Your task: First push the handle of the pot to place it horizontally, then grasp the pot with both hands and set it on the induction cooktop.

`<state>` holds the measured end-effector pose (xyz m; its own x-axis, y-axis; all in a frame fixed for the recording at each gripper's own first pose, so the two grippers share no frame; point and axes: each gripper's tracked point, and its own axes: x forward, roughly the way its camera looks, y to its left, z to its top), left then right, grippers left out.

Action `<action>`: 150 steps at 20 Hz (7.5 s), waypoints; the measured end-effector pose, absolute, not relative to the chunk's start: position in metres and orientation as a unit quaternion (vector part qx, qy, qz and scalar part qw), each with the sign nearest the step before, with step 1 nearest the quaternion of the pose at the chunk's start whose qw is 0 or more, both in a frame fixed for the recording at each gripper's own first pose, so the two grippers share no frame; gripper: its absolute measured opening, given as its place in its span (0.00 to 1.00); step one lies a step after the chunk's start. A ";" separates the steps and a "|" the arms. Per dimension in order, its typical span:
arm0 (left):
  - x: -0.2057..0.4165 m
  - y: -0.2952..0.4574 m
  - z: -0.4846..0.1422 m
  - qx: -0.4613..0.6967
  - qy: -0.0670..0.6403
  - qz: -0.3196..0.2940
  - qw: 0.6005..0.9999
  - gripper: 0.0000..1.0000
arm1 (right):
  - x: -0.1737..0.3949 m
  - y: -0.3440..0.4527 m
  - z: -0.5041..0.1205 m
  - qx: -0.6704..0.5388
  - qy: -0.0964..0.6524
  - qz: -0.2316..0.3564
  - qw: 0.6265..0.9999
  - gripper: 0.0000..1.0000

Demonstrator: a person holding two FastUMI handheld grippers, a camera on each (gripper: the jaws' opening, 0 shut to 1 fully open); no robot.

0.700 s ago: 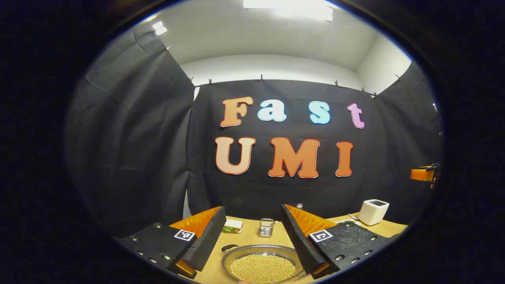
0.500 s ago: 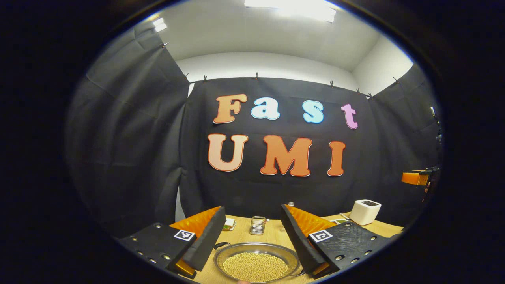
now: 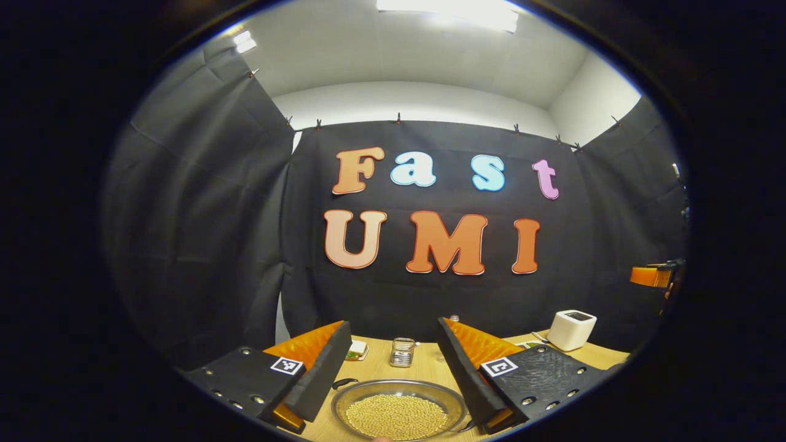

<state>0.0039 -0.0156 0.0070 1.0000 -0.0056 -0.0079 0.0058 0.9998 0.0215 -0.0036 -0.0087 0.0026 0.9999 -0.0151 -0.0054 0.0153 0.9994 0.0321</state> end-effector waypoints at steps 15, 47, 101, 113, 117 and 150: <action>0.002 -0.020 0.002 0.020 0.018 -0.013 1.000 0.89 | -0.011 -0.012 0.003 0.005 0.004 -0.009 1.000 0.95; -0.043 -0.096 -0.226 0.025 0.271 -0.160 0.949 0.02 | -0.003 -0.014 -0.032 0.019 0.039 -0.004 0.999 0.95; 0.004 -0.169 -0.354 0.005 0.403 -0.163 0.901 0.02 | 0.016 -0.089 -0.103 0.036 0.093 -0.050 0.994 0.95; 0.021 -0.176 -0.357 -0.003 0.402 -0.154 0.902 0.02 | 0.025 -0.099 -0.117 0.039 0.105 -0.055 0.992 0.95; 0.025 -0.178 -0.358 -0.002 0.402 -0.151 0.903 0.02 | 0.024 -0.099 -0.121 0.042 0.109 -0.053 0.992 0.95; 0.060 -0.070 -0.247 -0.001 0.273 -0.112 0.956 0.02 | 0.033 0.015 -0.110 0.008 0.104 -0.005 0.995 1.00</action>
<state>0.0599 -0.0703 -0.2474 0.8262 -0.2149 -0.5208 0.2140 0.9748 -0.0627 0.0325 0.0151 -0.1097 0.9783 -0.0081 -0.2070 0.0112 0.9998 0.0140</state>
